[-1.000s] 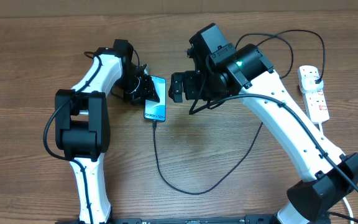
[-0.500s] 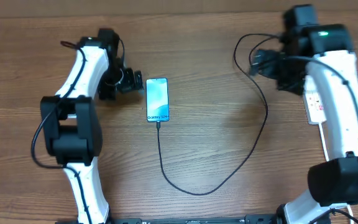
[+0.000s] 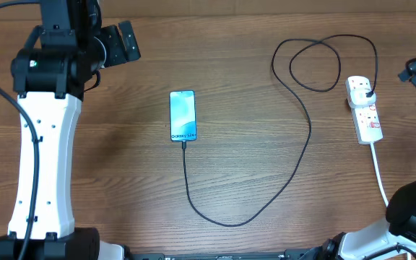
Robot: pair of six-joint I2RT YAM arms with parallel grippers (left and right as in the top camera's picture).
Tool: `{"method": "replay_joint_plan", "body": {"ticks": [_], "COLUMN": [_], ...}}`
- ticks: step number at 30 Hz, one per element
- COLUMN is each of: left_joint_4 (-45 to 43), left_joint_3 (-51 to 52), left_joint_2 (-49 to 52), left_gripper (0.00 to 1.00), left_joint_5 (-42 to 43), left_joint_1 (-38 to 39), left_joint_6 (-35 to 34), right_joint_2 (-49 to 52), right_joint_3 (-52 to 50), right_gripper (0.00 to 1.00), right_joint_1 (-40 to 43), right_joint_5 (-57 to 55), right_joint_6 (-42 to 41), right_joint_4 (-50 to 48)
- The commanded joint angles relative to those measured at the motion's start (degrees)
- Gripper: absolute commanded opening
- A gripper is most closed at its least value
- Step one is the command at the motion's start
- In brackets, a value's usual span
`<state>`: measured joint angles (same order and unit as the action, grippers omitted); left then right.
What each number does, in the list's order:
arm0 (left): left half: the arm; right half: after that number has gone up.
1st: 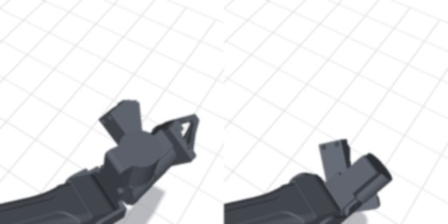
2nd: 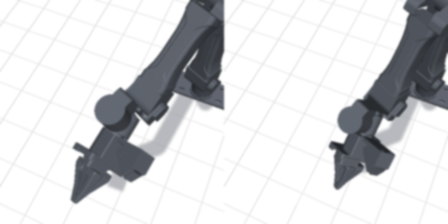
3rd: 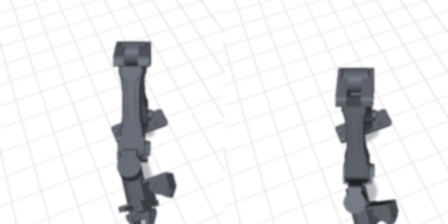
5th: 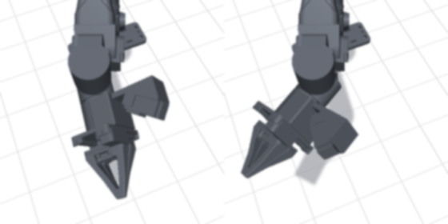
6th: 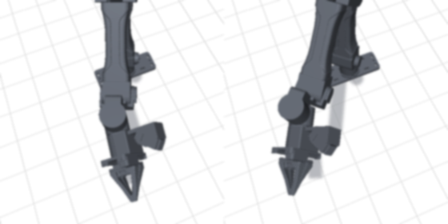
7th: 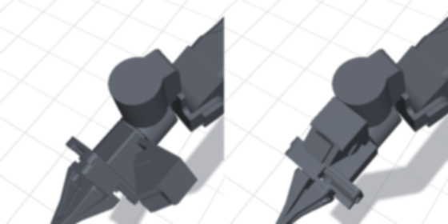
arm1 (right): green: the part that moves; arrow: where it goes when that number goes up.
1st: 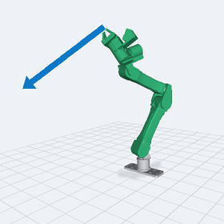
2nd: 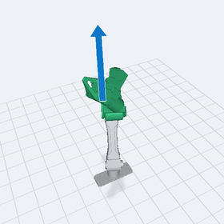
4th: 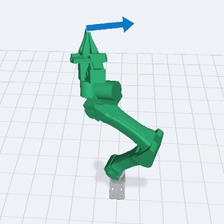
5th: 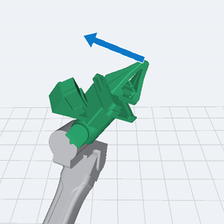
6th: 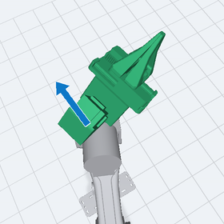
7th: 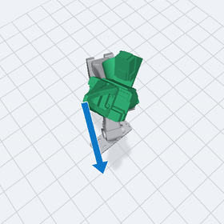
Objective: Plug charger to phone and switch on socket
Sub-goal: 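Move the right gripper over the white power strip's switch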
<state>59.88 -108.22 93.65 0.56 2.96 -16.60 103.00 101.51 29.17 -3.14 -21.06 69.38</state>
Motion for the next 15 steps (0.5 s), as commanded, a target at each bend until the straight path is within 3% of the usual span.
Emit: {"method": "replay_joint_plan", "body": {"ticks": [1, 6, 15], "left_joint_4": [0.07, 0.09, 0.09], "left_joint_3": [0.39, 0.39, 0.39], "left_joint_2": [0.96, 1.03, 1.09], "left_gripper": [1.0, 1.0, 1.0], "left_joint_5": [-1.14, -1.14, -1.14], "left_joint_1": [0.07, 0.07, 0.07], "left_joint_6": [-0.76, -0.76, -0.76], "right_joint_2": [0.33, 3.78, 14.95], "right_joint_3": [-6.67, -11.54, -9.14], "right_gripper": [1.0, 1.0, 1.0], "right_joint_1": [0.5, 0.85, 1.81], "right_joint_5": [-8.0, 1.88, 5.22], "right_joint_6": [1.53, 7.93, 10.67], "right_joint_4": [-5.66, -11.78, -11.65]}}
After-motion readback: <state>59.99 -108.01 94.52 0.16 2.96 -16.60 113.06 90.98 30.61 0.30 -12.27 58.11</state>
